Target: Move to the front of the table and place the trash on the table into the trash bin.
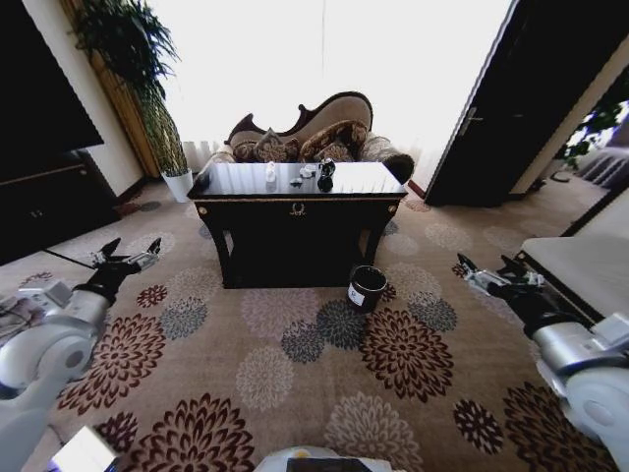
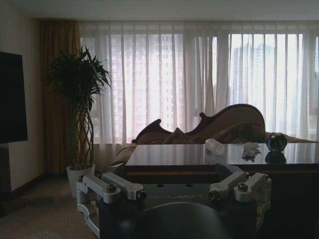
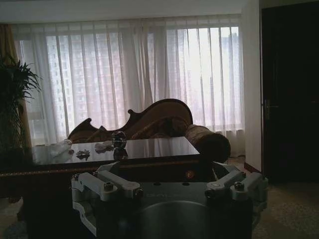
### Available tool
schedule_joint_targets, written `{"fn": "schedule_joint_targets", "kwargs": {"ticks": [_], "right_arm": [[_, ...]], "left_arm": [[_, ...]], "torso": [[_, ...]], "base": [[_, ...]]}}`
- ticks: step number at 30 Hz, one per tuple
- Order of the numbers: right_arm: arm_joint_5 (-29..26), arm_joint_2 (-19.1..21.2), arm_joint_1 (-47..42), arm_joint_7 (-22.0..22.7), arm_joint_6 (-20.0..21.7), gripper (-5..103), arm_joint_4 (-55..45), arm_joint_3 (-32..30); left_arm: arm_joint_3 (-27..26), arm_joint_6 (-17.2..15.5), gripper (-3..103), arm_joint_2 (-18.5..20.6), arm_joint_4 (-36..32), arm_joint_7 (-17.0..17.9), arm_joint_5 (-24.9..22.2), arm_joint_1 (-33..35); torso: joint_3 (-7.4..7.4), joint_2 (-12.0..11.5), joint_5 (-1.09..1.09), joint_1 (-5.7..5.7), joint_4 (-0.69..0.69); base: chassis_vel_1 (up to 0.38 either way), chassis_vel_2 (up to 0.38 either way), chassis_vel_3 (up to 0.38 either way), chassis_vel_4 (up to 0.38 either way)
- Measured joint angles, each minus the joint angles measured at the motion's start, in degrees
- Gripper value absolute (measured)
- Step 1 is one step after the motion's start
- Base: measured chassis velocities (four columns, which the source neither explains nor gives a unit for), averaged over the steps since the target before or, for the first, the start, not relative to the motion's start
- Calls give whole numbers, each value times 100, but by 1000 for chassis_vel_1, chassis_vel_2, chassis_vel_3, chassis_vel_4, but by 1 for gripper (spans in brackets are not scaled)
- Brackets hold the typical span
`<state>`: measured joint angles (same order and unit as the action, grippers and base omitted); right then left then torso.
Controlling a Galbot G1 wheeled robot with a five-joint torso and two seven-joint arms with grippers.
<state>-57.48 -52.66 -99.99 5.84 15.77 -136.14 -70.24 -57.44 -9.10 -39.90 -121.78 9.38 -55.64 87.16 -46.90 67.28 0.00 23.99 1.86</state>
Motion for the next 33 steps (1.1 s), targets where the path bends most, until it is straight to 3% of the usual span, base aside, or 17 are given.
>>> {"fn": "schedule_joint_targets", "kwargs": {"ticks": [33], "right_arm": [[6, -44, -124, -54, -211, 100, 0, 41]], "left_arm": [[33, -7, 100, -10, -23, 12, 31, -1]], "torso": [[0, 0, 0, 0, 0]], "base": [[0, 0, 0, 0]]}}
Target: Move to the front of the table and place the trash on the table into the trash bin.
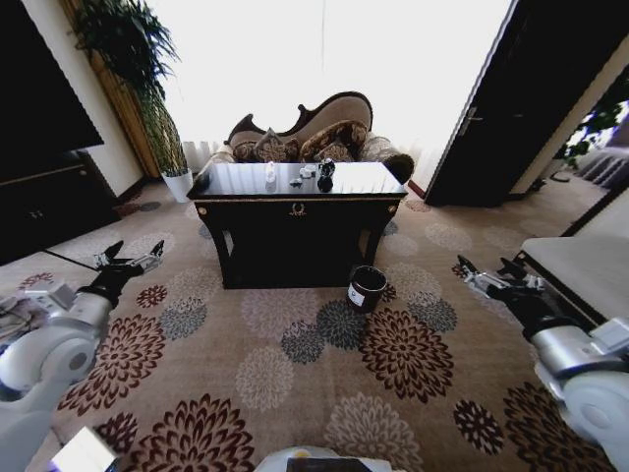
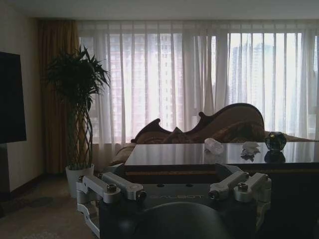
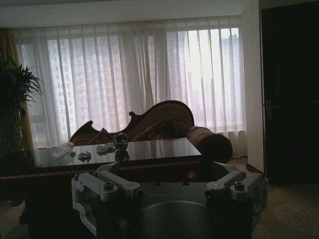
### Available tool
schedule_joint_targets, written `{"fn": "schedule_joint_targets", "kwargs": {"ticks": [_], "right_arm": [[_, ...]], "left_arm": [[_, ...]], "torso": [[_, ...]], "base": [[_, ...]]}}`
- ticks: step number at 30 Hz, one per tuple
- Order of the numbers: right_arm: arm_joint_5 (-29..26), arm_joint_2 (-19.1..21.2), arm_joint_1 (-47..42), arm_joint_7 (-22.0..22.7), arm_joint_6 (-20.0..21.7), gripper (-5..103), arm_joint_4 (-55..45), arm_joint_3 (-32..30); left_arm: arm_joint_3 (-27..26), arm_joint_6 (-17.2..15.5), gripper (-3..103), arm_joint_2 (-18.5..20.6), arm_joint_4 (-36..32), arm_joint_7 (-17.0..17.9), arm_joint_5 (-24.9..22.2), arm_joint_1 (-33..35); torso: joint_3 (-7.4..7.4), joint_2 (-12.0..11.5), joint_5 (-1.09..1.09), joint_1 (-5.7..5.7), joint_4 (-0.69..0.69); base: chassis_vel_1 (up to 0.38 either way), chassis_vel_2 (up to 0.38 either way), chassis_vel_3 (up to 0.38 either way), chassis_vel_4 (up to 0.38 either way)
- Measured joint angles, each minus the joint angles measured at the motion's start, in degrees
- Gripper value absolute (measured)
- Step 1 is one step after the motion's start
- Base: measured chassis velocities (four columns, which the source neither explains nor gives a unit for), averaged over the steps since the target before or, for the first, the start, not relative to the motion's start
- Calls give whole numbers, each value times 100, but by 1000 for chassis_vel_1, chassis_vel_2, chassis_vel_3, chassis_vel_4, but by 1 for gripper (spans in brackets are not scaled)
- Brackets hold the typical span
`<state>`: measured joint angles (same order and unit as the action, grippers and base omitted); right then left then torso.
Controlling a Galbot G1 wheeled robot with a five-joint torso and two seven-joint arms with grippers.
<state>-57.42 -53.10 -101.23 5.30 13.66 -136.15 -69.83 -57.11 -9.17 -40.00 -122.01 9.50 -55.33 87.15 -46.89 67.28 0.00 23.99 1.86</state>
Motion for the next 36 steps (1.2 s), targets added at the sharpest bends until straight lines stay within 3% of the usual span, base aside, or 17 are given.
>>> {"fn": "schedule_joint_targets", "kwargs": {"ticks": [36], "right_arm": [[41, -17, -77, -26, -125, 100, -34, 15]], "left_arm": [[12, -12, 100, -54, -37, 7, -4, 13]], "torso": [[0, 0, 0, 0, 0]], "base": [[-59, 61, 65, -63]]}}
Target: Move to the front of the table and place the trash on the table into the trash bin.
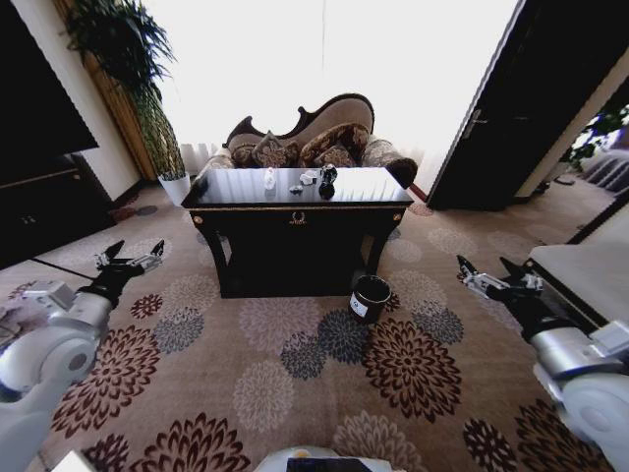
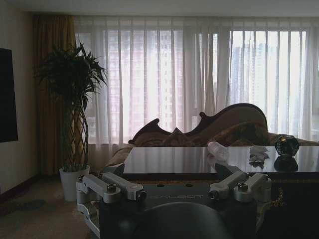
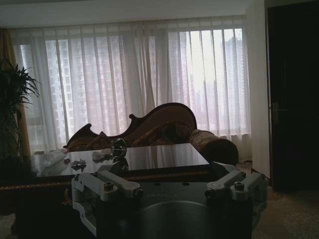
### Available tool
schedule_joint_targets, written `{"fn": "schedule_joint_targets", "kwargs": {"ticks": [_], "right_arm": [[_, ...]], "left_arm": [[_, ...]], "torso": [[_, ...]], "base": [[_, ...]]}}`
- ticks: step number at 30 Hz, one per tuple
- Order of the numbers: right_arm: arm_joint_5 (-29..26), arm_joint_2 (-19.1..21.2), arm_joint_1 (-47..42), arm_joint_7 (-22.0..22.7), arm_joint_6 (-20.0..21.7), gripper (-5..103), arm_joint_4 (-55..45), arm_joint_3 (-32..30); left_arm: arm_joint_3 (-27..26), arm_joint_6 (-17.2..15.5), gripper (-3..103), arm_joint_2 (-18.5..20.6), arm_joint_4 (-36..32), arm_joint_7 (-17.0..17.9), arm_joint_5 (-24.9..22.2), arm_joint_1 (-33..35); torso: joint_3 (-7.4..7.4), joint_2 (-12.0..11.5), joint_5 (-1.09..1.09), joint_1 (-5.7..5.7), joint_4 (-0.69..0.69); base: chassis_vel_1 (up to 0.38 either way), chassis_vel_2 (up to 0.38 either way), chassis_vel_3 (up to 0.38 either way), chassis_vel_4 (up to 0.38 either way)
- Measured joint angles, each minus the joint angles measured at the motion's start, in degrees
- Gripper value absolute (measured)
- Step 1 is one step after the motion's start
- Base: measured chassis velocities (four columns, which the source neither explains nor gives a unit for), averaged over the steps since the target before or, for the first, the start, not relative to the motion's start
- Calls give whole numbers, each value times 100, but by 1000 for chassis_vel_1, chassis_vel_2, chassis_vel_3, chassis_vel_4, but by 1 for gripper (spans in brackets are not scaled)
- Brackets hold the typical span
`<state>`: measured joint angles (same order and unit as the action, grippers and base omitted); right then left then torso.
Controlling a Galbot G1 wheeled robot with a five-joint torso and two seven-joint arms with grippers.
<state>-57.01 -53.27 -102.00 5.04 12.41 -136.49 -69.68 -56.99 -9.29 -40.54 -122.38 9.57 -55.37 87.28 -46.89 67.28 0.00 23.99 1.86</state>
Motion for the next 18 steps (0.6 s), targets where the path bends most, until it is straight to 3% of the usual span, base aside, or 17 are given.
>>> {"fn": "schedule_joint_targets", "kwargs": {"ticks": [18], "right_arm": [[-1, 6, -5, -47, -2, 100, -27, 10]], "left_arm": [[2, 0, 100, -16, -3, 4, 3, 6]], "torso": [[0, 0, 0, 0, 0]], "base": [[-99, 97, 94, -100]]}}
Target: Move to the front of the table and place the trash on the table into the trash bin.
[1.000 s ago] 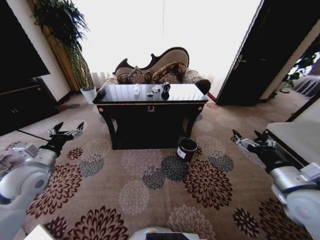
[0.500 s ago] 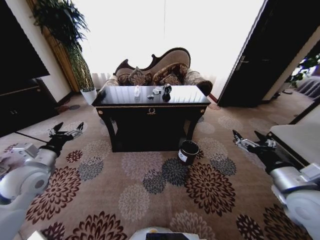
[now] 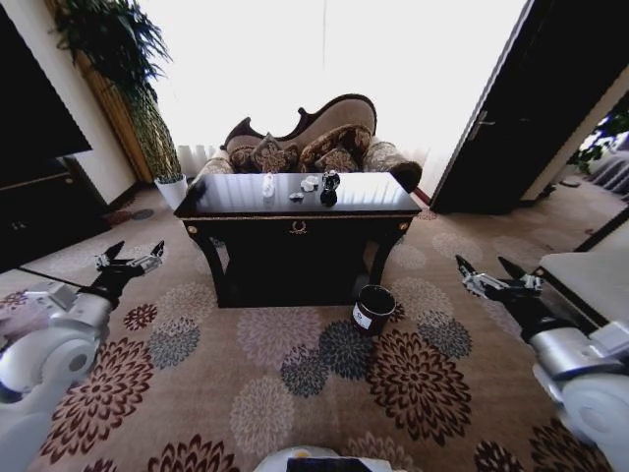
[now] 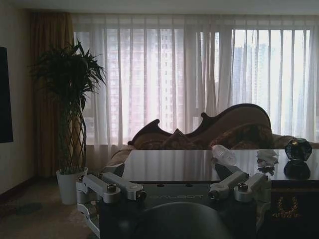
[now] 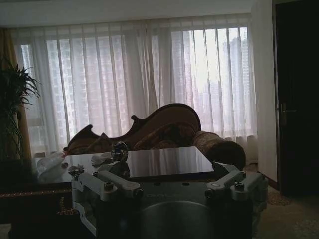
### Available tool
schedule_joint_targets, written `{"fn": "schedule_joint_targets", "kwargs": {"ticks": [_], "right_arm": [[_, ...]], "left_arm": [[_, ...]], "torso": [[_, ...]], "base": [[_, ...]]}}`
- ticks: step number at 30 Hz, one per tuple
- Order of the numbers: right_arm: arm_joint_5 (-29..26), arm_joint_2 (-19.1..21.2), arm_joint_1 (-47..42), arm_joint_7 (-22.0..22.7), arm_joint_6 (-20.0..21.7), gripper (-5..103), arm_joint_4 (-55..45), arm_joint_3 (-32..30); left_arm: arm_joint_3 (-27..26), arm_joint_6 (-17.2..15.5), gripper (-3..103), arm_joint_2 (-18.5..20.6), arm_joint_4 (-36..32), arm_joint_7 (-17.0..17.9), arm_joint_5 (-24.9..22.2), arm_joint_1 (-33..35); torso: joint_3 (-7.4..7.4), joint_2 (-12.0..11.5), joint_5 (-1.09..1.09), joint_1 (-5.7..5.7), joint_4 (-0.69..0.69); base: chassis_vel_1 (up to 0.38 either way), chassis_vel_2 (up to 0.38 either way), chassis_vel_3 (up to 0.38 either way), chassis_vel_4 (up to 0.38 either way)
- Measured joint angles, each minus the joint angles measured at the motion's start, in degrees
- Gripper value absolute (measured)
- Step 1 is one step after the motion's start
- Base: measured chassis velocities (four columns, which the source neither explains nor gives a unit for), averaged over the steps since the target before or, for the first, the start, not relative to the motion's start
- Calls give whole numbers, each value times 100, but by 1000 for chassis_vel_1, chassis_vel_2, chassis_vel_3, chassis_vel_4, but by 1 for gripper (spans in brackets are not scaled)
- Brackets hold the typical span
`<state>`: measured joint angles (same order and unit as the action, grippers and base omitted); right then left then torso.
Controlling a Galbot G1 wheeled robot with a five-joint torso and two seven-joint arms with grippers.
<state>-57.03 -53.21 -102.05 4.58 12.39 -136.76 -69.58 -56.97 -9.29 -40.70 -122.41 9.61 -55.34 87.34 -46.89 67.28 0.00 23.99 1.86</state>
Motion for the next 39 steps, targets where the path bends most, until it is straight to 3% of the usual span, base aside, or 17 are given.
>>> {"fn": "schedule_joint_targets", "kwargs": {"ticks": [39], "right_arm": [[-9, -17, -31, 3, 18, 100, -6, 63]], "left_arm": [[21, -1, 100, 10, -22, 0, 5, 11]], "torso": [[0, 0, 0, 0, 1]], "base": [[-113, 109, 106, -113]]}}
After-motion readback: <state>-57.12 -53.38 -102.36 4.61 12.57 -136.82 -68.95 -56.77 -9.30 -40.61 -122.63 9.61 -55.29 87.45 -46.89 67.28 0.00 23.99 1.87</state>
